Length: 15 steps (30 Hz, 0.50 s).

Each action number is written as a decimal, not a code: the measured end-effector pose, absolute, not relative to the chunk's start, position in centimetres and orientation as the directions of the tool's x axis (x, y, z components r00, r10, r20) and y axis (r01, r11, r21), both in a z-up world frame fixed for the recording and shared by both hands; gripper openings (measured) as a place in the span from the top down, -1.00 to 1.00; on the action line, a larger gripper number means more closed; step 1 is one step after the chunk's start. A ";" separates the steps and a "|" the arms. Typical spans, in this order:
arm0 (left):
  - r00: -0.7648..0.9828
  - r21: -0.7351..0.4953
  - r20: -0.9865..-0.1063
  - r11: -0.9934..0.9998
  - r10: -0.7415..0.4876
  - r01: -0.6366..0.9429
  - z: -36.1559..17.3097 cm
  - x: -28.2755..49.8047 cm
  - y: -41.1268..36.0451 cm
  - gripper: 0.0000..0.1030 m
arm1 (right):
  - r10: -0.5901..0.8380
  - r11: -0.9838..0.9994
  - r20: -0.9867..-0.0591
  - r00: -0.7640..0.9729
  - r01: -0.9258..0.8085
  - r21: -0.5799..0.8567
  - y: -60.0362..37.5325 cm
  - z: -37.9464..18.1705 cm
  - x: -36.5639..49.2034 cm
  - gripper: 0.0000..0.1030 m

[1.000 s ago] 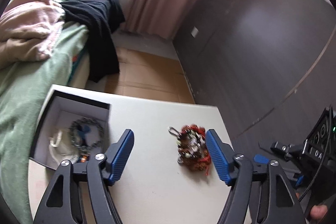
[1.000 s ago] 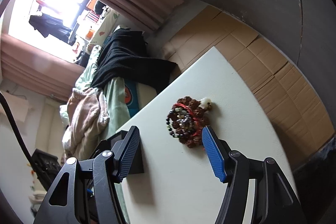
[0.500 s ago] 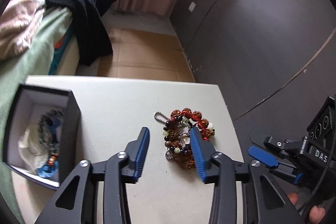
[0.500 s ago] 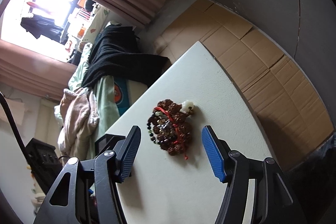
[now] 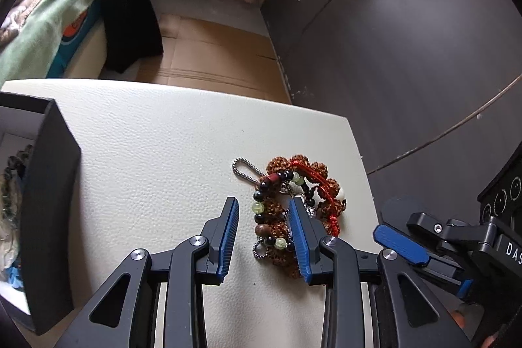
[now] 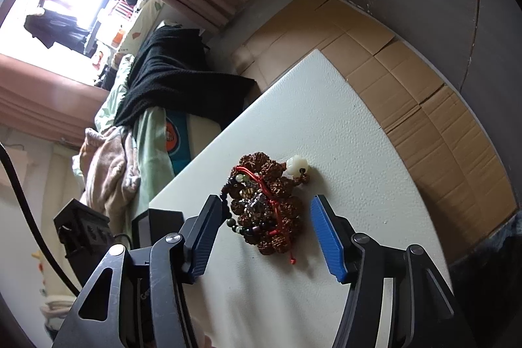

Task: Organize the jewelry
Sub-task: 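Grasp the multicolour bead bracelet with the left tool, then drop the bracelet into the box with the left tool while the right moves the red-string bracelet in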

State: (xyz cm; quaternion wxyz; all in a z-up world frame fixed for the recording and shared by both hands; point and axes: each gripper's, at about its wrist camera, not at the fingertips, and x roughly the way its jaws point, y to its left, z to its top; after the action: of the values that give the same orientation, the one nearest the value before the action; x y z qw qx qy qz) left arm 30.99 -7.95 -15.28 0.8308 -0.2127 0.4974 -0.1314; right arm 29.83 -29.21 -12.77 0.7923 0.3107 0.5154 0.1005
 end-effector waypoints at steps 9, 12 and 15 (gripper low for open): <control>0.490 -0.500 -0.752 0.866 -0.442 0.013 -14.9 30.5 -7.8 0.83 | 0.447 0.811 -0.779 0.439 0.168 0.560 -28.7 -13.2 30.0 -0.10; 0.502 -0.530 -0.725 0.847 -0.471 0.029 -14.0 30.0 -7.2 0.83 | 0.442 0.822 -0.789 0.427 0.160 0.547 -28.2 -13.5 30.2 0.05; 0.524 -0.546 -0.705 0.838 -0.478 0.030 -12.9 29.6 -6.4 0.83 | 0.435 0.835 -0.796 0.420 0.144 0.532 -27.6 -13.6 30.4 0.20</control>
State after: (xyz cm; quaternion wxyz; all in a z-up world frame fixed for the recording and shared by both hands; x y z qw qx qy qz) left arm 29.61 -6.35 -12.94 0.8387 -0.2415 0.4640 -0.1513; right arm 30.38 -27.64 -13.56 0.7974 0.2727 0.5305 0.0913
